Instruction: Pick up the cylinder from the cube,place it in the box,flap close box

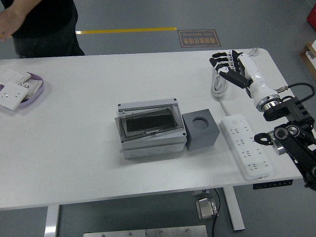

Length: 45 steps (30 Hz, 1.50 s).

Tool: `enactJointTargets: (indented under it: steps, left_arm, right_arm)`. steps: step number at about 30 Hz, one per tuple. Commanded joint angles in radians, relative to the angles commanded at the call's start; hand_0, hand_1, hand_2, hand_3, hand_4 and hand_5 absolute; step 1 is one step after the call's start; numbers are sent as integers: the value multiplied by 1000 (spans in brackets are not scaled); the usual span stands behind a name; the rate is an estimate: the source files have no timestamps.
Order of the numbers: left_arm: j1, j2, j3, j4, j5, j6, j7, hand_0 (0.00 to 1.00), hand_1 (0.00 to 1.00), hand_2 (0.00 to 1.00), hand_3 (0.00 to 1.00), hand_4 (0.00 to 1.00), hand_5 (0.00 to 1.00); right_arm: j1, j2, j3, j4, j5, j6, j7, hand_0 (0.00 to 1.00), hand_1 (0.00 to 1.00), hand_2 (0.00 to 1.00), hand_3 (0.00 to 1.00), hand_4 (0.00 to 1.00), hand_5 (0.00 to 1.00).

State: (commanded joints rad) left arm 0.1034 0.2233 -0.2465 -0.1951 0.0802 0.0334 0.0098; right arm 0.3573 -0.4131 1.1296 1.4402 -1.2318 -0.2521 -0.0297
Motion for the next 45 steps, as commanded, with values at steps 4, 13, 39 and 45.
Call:
enactJointTargets:
  steps: [4,13,39,45]
  left_arm:
    - [5,-3,6,-1,-3,0,-1,629,647,625,668,722,253]
    - [11,-8,11,-2,-11,1,-2,629,647,625,668,722,253]
    - [11,6,19,0,-10,1,2,629,647,625,668,722,253]
    - [17,9,28,0,-16,2,2,629,647,625,668,722,253]
  right_arm:
    - [-20,0,51,-7,60,-27,35,662,623,650,654,733,522]
    - [-42,12,101,-48,238,-77,145,644,622,638,650,734,511]
    - [-165,-20,238,-45,408,-82,226,664,634,644,651,793,404]
    - [-203,-26,251,-18,404,-80,228,655,628,632,649,787,420]
